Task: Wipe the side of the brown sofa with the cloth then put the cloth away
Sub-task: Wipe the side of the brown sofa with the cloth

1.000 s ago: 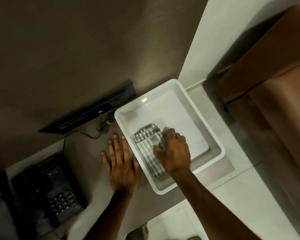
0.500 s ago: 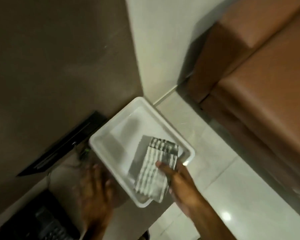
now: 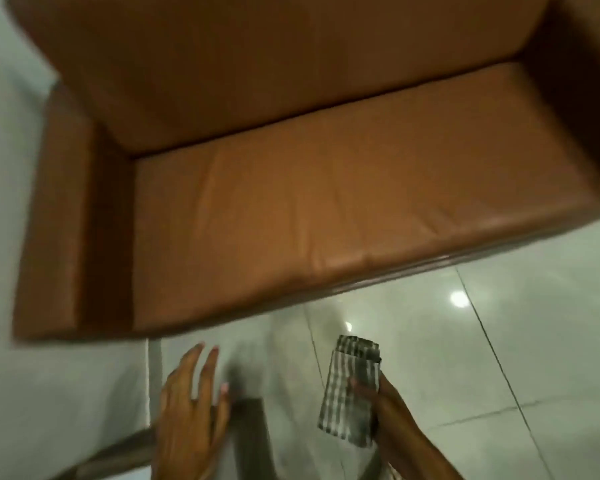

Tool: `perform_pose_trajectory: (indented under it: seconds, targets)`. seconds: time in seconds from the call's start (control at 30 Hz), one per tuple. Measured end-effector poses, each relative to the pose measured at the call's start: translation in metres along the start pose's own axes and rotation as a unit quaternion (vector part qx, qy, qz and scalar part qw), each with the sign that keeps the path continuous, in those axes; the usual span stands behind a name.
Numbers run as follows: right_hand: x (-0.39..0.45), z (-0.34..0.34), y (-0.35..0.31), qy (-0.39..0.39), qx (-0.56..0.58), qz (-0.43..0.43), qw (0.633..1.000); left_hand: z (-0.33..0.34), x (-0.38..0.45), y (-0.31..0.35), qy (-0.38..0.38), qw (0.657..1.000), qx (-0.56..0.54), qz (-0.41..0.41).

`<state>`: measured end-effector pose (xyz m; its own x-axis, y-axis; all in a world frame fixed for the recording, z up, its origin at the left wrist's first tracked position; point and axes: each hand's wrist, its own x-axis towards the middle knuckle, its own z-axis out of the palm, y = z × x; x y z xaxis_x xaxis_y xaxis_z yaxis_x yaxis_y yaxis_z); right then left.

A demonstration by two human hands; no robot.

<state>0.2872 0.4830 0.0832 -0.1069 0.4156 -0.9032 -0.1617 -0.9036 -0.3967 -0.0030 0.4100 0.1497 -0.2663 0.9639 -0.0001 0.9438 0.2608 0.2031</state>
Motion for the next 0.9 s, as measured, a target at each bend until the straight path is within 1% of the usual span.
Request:
perform_pose_trajectory:
  seconds: [0.03,0.1,0.13,0.2,0.23,0.27,0.37,0.4,0.47,0.53,0.6,0.63,0.67,0.7,0.8,0.9]
  targets:
    - [0.007,-0.018,-0.010,0.018,0.028,-0.006,0.999,-0.003,0.048,0.034,-0.048,0.997,0.009,0.065]
    - [0.023,-0.055,-0.021,0.053,0.070,-0.020,0.996,0.013,0.117,0.095,-0.097,0.973,0.060,0.200]
    - [0.033,-0.070,-0.024,0.078,0.096,-0.022,0.992,0.021,0.142,0.124,-0.118,0.963,0.068,0.234]
    - [0.057,-0.088,-0.027,0.121,0.149,-0.026,0.981,0.040,0.189,0.174,-0.100,0.935,0.076,0.332]
    - [0.073,-0.095,-0.025,0.142,0.177,-0.026,0.974,0.056,0.209,0.205,-0.111,0.915,0.084,0.379]
    - [0.090,-0.097,-0.023,0.165,0.201,-0.025,0.965,0.075,0.224,0.230,-0.103,0.902,0.083,0.412]
    - [0.159,-0.084,-0.014,0.206,0.284,-0.012,0.936,0.139,0.262,0.281,-0.098,0.872,0.098,0.470]
    - [0.184,-0.077,-0.015,0.220,0.320,-0.001,0.921,0.163,0.272,0.293,-0.104,0.863,0.109,0.482]
    - [0.235,-0.051,-0.020,0.247,0.382,0.011,0.890,0.208,0.286,0.306,-0.129,0.847,0.134,0.498]
    - [0.276,-0.023,-0.040,0.263,0.420,-0.005,0.869,0.240,0.296,0.309,-0.141,0.834,0.148,0.513]
    - [0.314,0.005,-0.068,0.243,0.465,-0.025,0.851,0.264,0.305,0.311,-0.139,0.819,0.148,0.538]
    - [0.330,0.014,-0.083,0.225,0.504,-0.040,0.833,0.273,0.310,0.314,-0.129,0.810,0.143,0.553]
    - [0.339,0.017,-0.098,0.211,0.533,-0.049,0.818,0.276,0.316,0.321,-0.121,0.803,0.136,0.568]
    - [0.344,0.018,-0.110,0.203,0.548,-0.047,0.810,0.280,0.321,0.327,-0.120,0.797,0.132,0.577]
    - [0.358,0.034,-0.100,0.204,0.561,-0.029,0.802,0.288,0.328,0.339,-0.113,0.782,0.132,0.598]
    - [0.341,0.047,-0.083,0.153,0.574,0.010,0.804,0.287,0.329,0.343,-0.133,0.779,0.137,0.598]
